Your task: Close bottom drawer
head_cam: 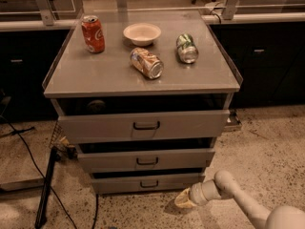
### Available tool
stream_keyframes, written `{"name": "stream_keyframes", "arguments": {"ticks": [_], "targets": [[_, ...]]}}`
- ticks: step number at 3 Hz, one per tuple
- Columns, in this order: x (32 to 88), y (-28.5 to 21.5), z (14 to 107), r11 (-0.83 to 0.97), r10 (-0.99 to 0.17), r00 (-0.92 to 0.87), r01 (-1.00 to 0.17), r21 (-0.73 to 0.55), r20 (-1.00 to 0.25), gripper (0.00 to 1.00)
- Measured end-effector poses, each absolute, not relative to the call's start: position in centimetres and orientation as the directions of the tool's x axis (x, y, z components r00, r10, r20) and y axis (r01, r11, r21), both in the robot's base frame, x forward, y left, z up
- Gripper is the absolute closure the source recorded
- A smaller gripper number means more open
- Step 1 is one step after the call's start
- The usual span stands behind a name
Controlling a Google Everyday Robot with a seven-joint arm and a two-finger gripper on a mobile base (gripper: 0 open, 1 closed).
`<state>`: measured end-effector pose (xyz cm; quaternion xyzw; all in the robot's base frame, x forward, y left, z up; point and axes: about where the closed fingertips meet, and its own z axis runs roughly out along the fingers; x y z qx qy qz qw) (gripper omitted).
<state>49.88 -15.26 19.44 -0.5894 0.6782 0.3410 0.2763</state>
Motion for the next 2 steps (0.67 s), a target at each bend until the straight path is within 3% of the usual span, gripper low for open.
{"name": "stream_keyframes", "arguments": {"ticks": [1,2], "targets": [[50.33,-16.73,19.51,0.088,-0.643,-0.148,-0.989,0.12,-0.752,1.0],[50.36,-16.8,19.52,0.088,-0.645,-0.148,-0.989,0.119,-0.75,0.82]]}}
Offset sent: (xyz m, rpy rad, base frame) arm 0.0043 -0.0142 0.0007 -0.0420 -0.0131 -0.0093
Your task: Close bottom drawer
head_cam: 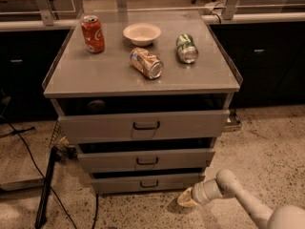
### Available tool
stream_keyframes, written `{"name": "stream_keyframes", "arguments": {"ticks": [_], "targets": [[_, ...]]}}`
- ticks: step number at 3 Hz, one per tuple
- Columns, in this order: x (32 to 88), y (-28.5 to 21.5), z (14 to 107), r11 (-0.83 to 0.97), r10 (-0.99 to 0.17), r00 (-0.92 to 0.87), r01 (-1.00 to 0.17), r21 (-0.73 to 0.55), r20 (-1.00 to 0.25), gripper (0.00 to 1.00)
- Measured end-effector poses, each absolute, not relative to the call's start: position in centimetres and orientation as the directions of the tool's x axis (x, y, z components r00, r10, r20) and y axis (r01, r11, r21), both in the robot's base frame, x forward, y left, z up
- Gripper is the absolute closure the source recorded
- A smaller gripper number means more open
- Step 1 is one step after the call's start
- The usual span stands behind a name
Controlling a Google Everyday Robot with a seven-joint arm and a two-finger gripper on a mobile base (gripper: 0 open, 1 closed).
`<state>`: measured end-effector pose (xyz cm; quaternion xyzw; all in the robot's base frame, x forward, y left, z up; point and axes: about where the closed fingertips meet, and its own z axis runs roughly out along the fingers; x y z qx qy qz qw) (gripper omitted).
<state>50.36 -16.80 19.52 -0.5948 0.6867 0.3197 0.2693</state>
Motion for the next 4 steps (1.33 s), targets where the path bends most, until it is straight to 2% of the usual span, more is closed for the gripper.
{"name": "stream_keyframes", "arguments": {"ticks": [2,3,4], "targets": [[50.36,-16.79,19.52,0.088,-0.645,-0.148,-0.989,0.119,-0.75,0.36],[50.36,-16.79,19.51,0.088,-0.645,-0.148,-0.989,0.119,-0.75,0.05],[50.36,-16.79,19.51,0.088,-0.645,-0.148,-0.989,0.119,-0.75,0.0]]}}
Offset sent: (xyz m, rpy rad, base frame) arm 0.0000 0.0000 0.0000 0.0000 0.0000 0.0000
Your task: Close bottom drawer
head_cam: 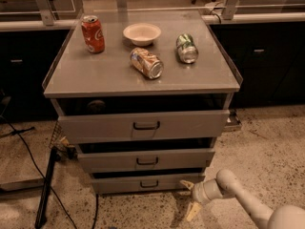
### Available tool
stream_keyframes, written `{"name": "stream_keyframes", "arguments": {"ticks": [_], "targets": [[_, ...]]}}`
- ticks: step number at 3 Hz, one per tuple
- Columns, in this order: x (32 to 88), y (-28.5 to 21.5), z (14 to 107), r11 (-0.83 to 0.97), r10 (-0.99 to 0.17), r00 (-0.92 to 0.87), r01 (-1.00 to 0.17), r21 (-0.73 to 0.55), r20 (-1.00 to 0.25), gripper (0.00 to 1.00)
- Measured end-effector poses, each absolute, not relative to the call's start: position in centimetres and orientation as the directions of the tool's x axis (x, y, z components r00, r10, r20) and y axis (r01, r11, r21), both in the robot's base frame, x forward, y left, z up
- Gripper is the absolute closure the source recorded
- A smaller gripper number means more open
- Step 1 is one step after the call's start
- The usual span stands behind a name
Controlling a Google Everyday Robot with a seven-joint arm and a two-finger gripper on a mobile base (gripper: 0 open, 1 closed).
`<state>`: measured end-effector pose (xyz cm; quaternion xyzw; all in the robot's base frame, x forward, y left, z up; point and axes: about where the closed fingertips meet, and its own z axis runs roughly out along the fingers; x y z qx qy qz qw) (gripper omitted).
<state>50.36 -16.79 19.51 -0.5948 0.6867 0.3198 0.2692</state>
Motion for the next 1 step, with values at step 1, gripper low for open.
{"name": "stream_keyframes", "arguments": {"ticks": [1], "targets": [[50.36,-16.79,19.51,0.088,-0.645,-0.148,-0.989,0.119,-0.75,0.0]]}}
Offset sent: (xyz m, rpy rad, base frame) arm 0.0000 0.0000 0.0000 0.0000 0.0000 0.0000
